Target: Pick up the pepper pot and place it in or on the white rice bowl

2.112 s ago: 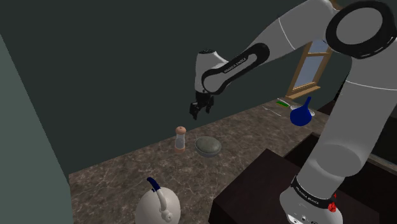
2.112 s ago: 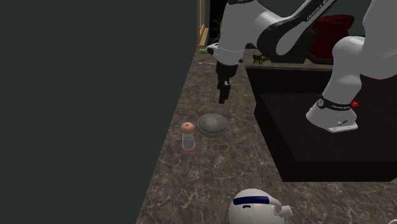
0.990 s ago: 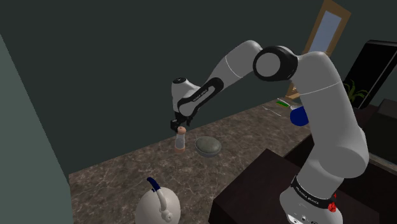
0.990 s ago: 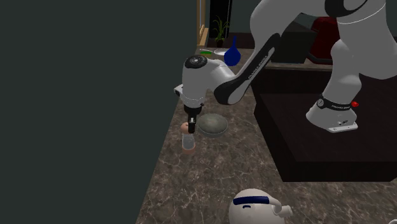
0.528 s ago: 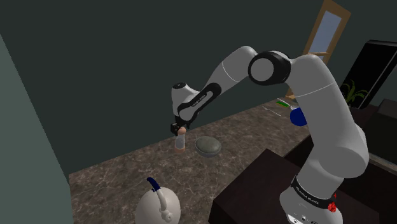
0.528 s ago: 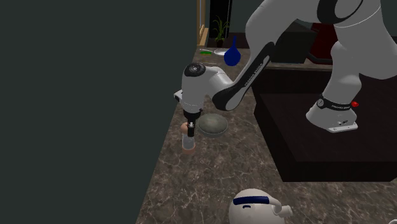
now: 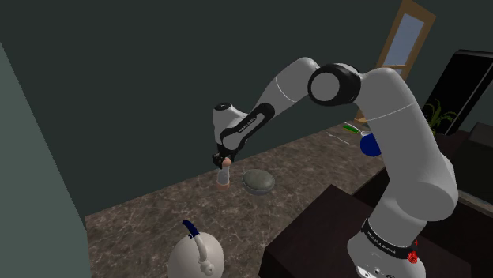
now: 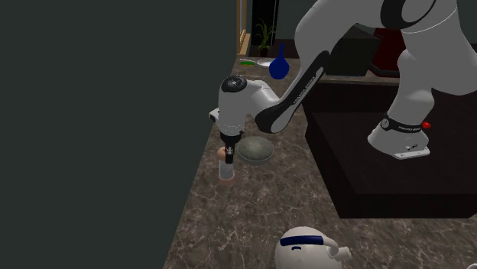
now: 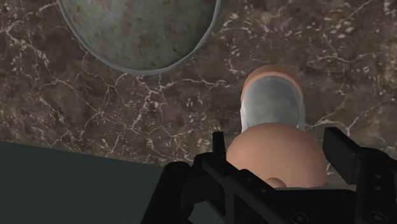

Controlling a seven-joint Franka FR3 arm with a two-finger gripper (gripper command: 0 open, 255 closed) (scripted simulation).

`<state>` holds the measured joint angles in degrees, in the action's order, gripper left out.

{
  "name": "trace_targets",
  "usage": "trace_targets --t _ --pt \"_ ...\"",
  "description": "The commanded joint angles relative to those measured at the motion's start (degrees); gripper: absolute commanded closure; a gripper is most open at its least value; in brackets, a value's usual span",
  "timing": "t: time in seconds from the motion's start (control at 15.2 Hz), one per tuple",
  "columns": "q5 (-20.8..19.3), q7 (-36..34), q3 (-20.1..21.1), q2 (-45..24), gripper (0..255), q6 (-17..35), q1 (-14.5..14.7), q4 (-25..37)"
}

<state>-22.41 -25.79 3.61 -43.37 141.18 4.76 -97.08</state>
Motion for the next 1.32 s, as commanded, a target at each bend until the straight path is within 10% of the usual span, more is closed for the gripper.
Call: trace_targets --t 0.0,1.25 --pt "0.0 0.0 0.0 0.0 255 0.0 0.0 0.0" --pt "1.8 2.2 1.4 7.4 255 -5.9 -0.9 -1.4"
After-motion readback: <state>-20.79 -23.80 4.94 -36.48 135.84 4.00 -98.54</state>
